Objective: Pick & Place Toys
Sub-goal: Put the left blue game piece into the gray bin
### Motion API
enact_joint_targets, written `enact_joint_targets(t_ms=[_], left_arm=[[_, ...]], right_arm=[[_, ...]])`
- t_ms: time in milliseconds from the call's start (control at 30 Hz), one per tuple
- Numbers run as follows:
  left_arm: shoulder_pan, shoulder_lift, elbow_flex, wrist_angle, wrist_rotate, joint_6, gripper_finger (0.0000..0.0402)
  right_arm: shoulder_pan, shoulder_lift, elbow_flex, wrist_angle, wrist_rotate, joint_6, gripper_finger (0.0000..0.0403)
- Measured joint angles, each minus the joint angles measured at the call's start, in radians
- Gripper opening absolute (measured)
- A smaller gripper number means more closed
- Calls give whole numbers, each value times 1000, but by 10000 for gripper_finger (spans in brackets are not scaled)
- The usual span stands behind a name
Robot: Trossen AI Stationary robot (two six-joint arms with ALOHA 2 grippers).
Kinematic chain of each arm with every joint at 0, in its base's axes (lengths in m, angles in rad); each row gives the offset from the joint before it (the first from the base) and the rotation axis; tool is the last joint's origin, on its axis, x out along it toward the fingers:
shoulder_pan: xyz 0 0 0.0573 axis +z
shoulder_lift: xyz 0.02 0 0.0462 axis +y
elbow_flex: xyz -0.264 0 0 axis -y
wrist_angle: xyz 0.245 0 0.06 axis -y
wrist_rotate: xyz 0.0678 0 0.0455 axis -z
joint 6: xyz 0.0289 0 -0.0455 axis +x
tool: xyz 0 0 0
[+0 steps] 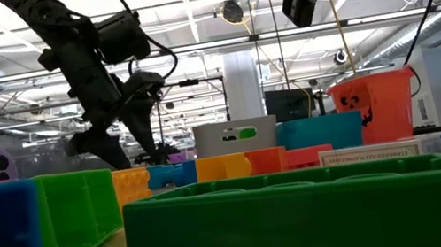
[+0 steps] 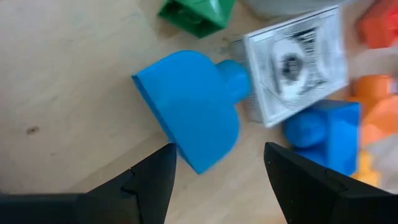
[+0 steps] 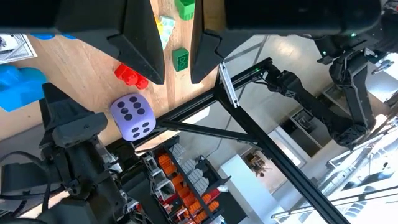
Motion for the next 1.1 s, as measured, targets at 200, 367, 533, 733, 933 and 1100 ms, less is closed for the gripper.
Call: enact_joint_targets(t_ms=[200,367,533,733,933,1100], left_arm=[[-1,59,0,33,19,-23,250],[-14,80,0,104,23,-26,250],[-15,80,0,123,18,-27,226],[-12,80,0,120,7,-27,134],[-12,78,1,124,-16,-27,43],[-11,78,2,125,-25,-28,19]], right_arm=[[0,0,0,1,0,2,73],[0,0,0,-2,0,7,73],[0,0,0,-7,0,7,73],[0,0,0,-7,0,6,73],[0,0,0,-8,0,4,73],[0,0,0,-10,0,2,73]])
